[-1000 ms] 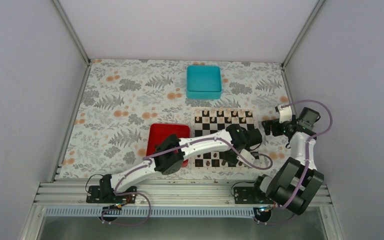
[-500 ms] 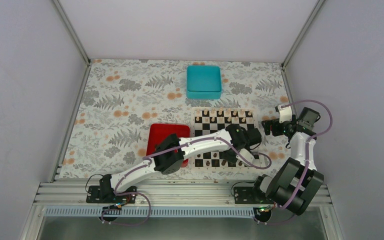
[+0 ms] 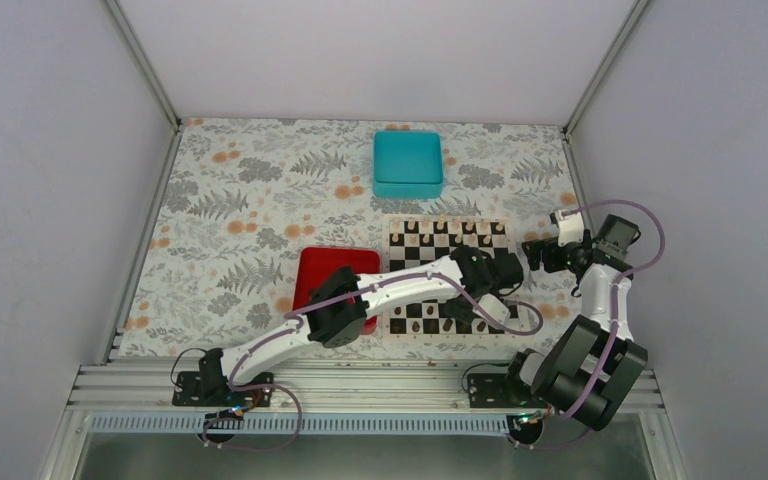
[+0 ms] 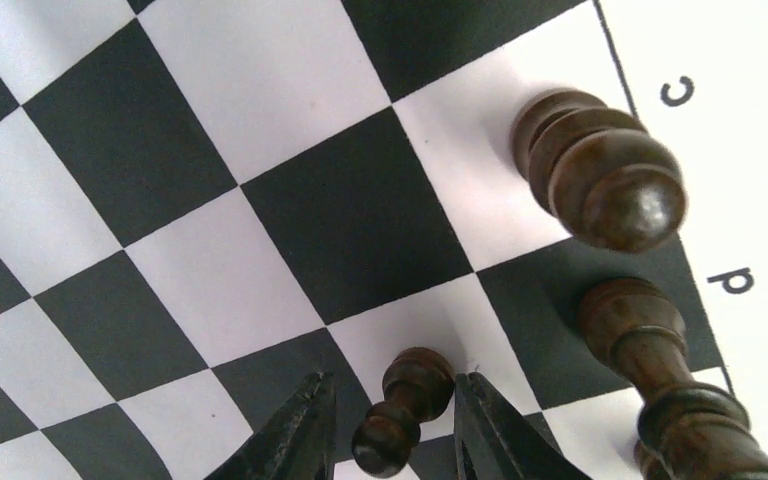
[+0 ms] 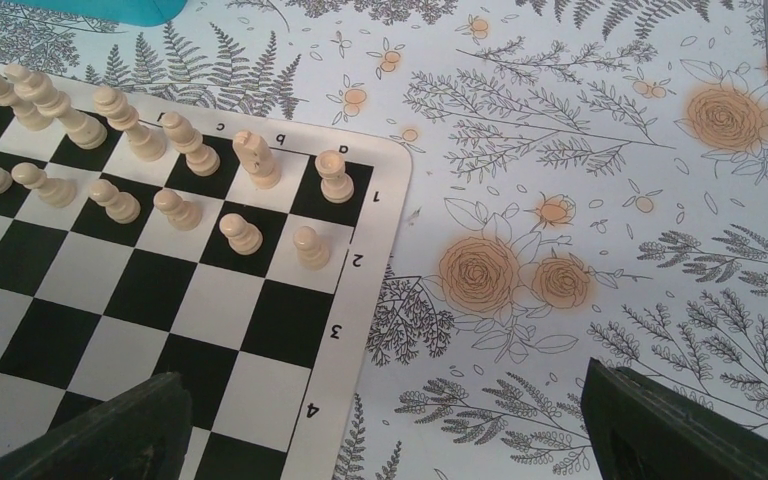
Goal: Set up the chess pieces on the board
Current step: Place the chess piece on the chessboard, then pick up the chess piece from the storage box.
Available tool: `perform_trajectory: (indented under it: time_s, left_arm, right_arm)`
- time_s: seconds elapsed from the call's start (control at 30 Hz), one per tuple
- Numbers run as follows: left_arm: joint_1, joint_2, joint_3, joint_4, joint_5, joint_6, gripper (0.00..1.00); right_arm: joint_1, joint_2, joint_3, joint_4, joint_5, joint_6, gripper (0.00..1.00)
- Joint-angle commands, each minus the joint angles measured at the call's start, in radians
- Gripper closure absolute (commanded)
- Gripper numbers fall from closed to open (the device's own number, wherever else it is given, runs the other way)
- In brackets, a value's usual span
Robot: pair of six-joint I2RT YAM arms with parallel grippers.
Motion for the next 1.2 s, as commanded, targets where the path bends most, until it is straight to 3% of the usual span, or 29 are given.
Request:
perform_trajectory:
  time_s: [0.0,0.57,0.77,0.97,1.17]
  left_arm:
    - [0.004,-0.06,0.031,-0.018,-0.01,0.015,0.69]
    - [0.001,-0.115,0.067,-0.084,-0.023,0.013,0.69]
    - [0.013,-0.231,0.034,-0.128,-0.071,-0.013,0.69]
    - [0.142,-0.458,-0.161,-0.121,-0.061,-0.044,0.61]
    - [0.299,-0.765,-0.648,-0.002,-0.062,-0.059,0.61]
  right_arm:
    - [-0.012,-0.008,-0.009,0.002,-0.028,-0.006,0.0]
    - [-0.012,-0.003,-0.009,0.002,-0.032,-0.009,0.0]
    - [-0.012,0.001,-0.006,0.004,-0.029,-0.007,0.0]
    - [-0.012,0.008,-0.003,0.003,-0.029,-0.008,0.0]
    - [-0.012,0.019,-0.008,0.001,-0.022,-0.013,0.0]
